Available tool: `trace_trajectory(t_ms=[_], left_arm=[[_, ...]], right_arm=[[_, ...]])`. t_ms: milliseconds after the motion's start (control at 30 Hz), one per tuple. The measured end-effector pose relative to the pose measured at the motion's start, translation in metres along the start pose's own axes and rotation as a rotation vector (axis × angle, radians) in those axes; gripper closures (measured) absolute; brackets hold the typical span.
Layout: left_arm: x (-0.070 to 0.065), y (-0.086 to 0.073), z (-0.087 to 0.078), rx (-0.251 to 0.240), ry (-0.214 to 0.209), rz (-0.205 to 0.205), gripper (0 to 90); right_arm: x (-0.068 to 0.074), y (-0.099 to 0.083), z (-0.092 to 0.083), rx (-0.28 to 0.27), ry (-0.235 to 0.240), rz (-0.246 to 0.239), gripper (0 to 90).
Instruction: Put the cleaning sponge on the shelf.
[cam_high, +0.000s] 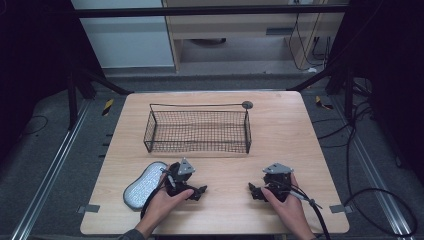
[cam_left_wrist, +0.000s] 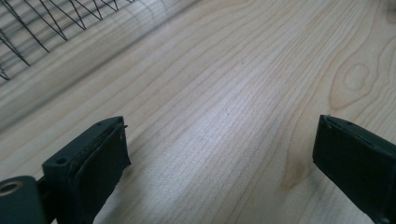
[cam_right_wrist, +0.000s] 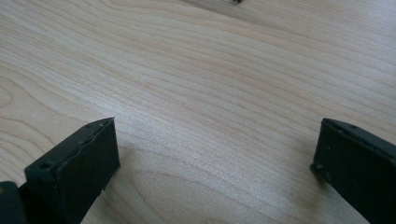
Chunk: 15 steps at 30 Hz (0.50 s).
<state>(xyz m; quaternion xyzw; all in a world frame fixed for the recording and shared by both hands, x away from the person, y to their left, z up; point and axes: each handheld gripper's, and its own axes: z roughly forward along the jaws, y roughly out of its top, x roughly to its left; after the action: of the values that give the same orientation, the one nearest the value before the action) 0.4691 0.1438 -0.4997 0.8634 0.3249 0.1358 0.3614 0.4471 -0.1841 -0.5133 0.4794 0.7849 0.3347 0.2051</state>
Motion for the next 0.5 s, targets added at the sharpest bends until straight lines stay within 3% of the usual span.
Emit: trace_trajectory(t_ms=[133, 500], left_arm=[[0.002, 0.004, -0.015, -0.015, 0.015, 0.022, 2.9], [0.023, 0.001, -0.05, 0.005, 0.043, -0.007, 3.2]], right_arm=[[0.0, 0.0, 0.0, 0.001, 0.003, -0.002, 0.4], [-0.001, 0.0, 0.0, 0.001, 0.006, -0.006, 0.4]])
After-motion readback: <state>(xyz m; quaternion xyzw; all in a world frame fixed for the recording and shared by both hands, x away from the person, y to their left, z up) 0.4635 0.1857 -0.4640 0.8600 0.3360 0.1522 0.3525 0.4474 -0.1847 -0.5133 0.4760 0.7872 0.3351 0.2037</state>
